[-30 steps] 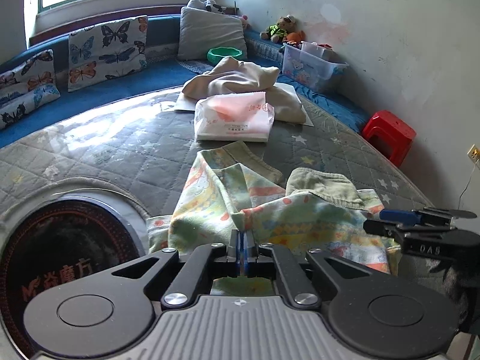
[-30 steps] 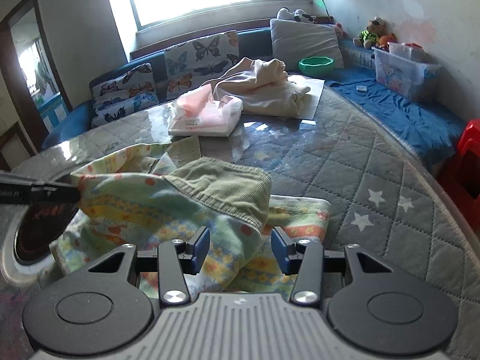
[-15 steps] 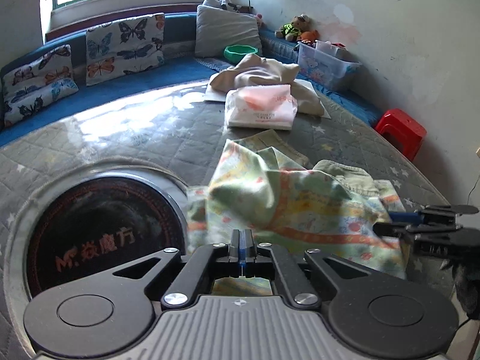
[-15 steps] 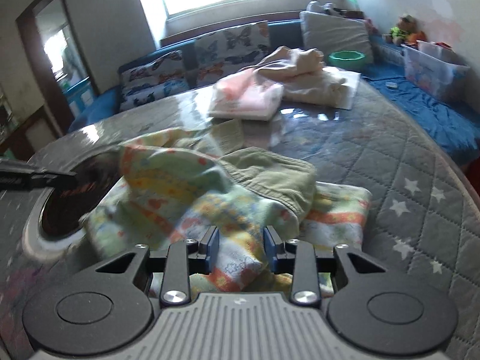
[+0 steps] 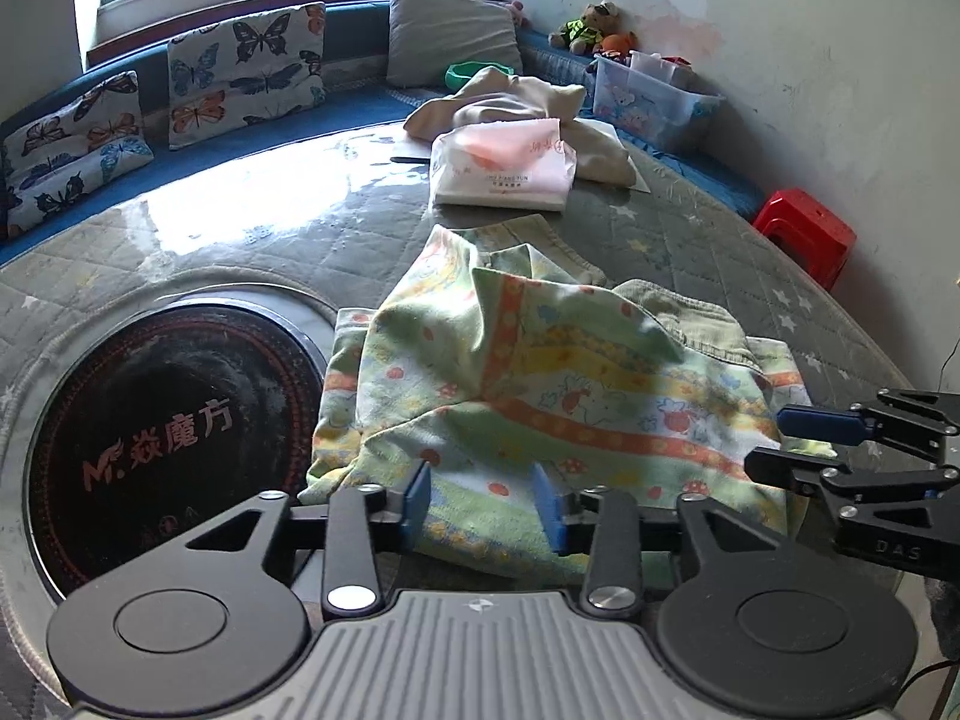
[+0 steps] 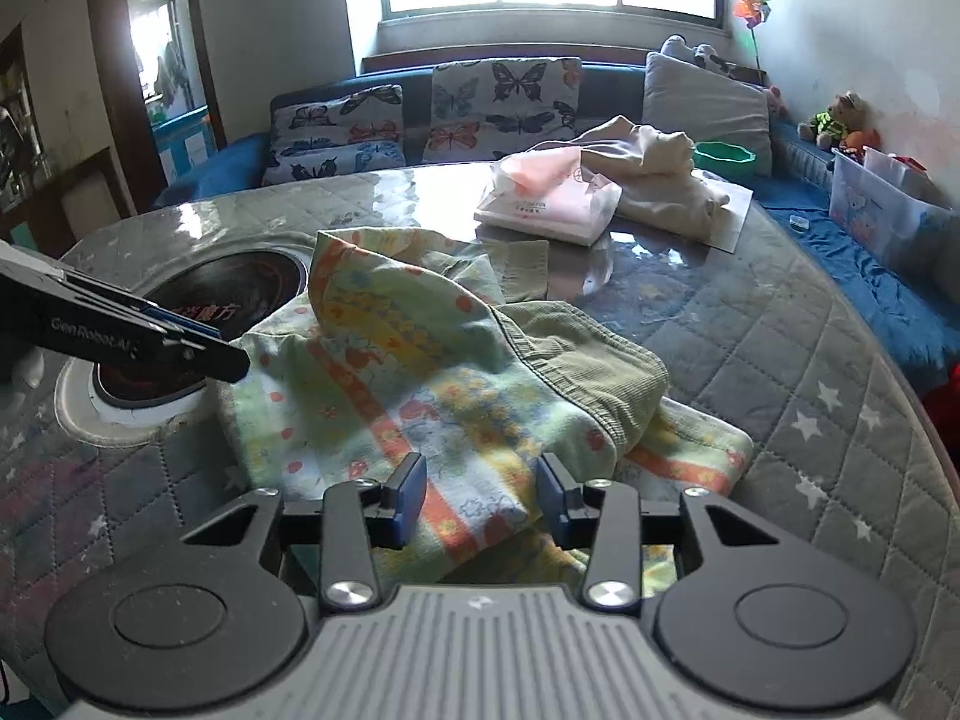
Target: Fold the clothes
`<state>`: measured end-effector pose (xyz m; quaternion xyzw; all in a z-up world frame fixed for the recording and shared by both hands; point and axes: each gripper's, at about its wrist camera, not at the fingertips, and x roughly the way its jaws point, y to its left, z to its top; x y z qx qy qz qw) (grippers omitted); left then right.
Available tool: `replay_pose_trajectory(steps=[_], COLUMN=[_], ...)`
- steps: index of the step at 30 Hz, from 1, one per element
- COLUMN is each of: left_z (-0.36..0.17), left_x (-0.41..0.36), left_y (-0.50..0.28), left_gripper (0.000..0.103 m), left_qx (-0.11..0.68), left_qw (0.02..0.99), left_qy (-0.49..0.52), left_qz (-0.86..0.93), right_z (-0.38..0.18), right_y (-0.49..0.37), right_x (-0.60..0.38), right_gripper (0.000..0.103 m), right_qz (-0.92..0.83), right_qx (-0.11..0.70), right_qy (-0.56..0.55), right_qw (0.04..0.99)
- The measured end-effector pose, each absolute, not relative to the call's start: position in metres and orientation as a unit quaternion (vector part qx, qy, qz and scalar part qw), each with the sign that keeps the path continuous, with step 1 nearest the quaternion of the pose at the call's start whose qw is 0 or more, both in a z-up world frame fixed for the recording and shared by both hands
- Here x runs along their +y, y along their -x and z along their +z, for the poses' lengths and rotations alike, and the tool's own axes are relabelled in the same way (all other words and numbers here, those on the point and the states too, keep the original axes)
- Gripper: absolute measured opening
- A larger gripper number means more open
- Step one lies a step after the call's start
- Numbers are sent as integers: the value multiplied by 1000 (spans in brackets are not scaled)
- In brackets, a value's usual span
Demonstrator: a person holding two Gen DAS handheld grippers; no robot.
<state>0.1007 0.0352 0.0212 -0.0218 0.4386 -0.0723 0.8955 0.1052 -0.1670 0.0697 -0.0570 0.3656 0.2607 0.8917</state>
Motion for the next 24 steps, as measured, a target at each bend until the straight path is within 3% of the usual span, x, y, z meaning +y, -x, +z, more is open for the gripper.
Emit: replay_pose_trajectory(steps=[14, 16, 24], left_z=[13, 11, 11], left_x=[25, 24, 21], left_y=[-90, -91, -95], left_gripper=[62, 70, 71], left_qx=[457, 460, 462], left_qw=[887, 886, 885], left_qy=[8, 7, 3], left_qz=[-66, -63, -63], right_z=[70, 69, 69], right_y=[-78, -77, -79], right_x=[-164, -163, -163], right_gripper=[59, 61, 68], right_qz=[268, 268, 262], right_qx=[371, 372, 374], right_qy=[50, 51, 52], right_qw=[888, 887, 888])
